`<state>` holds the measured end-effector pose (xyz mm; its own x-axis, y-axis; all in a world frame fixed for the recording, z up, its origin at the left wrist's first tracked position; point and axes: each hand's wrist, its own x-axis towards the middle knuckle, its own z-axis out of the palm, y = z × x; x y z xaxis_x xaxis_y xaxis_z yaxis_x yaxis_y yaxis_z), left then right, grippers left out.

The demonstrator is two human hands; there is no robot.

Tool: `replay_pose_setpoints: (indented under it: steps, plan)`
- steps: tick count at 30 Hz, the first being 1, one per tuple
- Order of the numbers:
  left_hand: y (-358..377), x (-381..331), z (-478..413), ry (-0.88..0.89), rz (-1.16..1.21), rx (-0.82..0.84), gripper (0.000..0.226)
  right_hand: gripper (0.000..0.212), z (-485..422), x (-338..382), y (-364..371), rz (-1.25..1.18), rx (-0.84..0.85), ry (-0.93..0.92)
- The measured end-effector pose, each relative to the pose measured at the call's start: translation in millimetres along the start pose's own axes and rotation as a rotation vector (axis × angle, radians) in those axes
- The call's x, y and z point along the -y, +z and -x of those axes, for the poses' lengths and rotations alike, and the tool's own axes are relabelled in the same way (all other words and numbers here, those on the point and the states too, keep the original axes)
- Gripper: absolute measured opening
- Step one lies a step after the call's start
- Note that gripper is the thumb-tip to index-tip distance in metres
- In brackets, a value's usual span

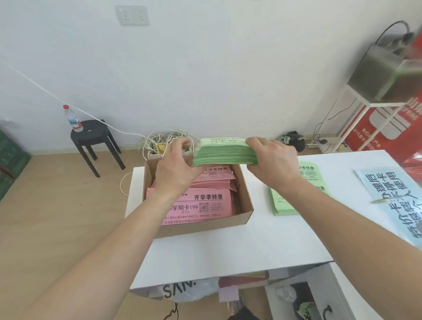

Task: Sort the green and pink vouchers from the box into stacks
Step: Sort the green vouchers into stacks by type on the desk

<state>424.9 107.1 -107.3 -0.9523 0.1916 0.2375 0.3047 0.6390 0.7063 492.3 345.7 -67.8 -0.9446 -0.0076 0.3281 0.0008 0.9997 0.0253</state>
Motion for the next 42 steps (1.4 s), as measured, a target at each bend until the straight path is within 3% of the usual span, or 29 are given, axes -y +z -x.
replay_pose_setpoints:
  steps: [5, 10, 13, 18, 24, 28, 33, 35, 37, 42]
  plan:
    - [32, -37, 28, 0.008, 0.334, 0.248, 0.081, 0.046, 72, -29, -14, 0.062, -0.023, 0.137]
    - [78, -57, 57, 0.286, 0.292, 0.407, 0.071, 0.053, 141, -64, -11, 0.097, -0.007, 0.194]
    - [102, -71, 70, 0.305, 0.299, 0.507, 0.066, 0.052, 168, -83, -3, 0.111, 0.006, 0.199]
    - [144, -98, 78, 0.154, 0.351, 0.648, 0.07, 0.045, 201, -129, 20, 0.141, -0.022, 0.181]
    - [197, -134, 82, -0.333, 0.581, 0.636, 0.026, 0.039, 222, -180, 71, 0.102, -0.012, 0.129]
    - [233, -136, 91, -0.343, 0.362, 0.545, 0.035, 0.033, 231, -199, 106, 0.11, -0.063, 0.071]
    - [256, -130, 103, -0.391, 0.175, 0.477, 0.015, 0.027, 247, -196, 136, 0.163, -0.175, 0.008]
    - [258, -126, 105, -0.435, 0.133, 0.504, 0.028, 0.023, 252, -192, 140, 0.177, -0.171, 0.024]
    - [258, -125, 106, -0.435, 0.115, 0.52, 0.038, 0.023, 255, -186, 139, 0.193, -0.119, 0.062]
    - [259, -115, 105, -0.516, 0.088, 0.637, 0.064, 0.048, 274, -161, 123, 0.048, 0.273, 0.154]
